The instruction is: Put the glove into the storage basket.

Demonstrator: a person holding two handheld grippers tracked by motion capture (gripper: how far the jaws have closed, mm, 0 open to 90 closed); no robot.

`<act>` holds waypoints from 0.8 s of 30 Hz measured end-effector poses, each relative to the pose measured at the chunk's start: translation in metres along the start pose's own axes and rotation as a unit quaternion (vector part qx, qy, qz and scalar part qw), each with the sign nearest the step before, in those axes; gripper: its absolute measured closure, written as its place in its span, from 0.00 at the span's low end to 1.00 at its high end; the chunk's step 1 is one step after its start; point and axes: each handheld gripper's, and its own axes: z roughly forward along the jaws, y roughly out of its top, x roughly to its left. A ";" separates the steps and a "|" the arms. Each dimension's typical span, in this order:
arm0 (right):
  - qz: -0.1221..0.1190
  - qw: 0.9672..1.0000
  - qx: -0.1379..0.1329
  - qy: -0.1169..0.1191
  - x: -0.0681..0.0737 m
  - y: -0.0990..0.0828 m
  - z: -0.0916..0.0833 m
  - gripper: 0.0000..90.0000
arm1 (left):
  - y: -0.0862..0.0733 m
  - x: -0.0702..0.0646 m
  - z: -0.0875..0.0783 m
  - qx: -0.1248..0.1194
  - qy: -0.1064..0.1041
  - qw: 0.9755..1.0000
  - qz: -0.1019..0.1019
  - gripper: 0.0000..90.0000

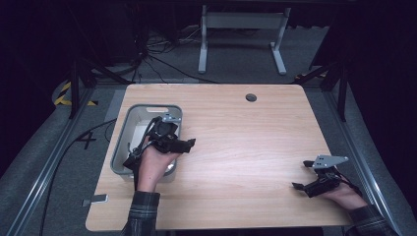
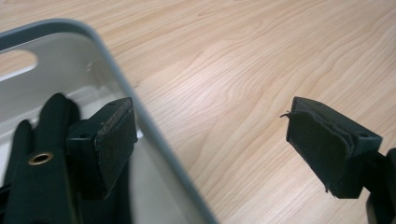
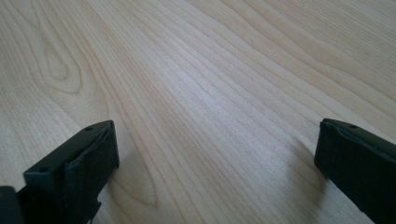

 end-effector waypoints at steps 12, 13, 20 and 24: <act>0.000 1.000 0.000 0.000 0.000 0.000 0.000 0.00 | -0.001 -0.054 0.032 0.002 -0.037 0.998 0.041 0.18; 0.000 1.000 0.000 0.000 0.000 0.000 0.000 0.00 | -0.002 -0.057 0.035 0.003 -0.039 0.998 0.044 0.17; 0.000 1.000 0.000 0.001 0.000 0.000 0.000 0.00 | -0.014 -0.086 0.059 0.012 -0.062 0.996 0.067 0.17; -0.001 1.000 0.000 0.001 0.000 0.000 0.000 0.00 | -0.024 -0.100 0.073 0.029 -0.075 0.993 0.081 0.17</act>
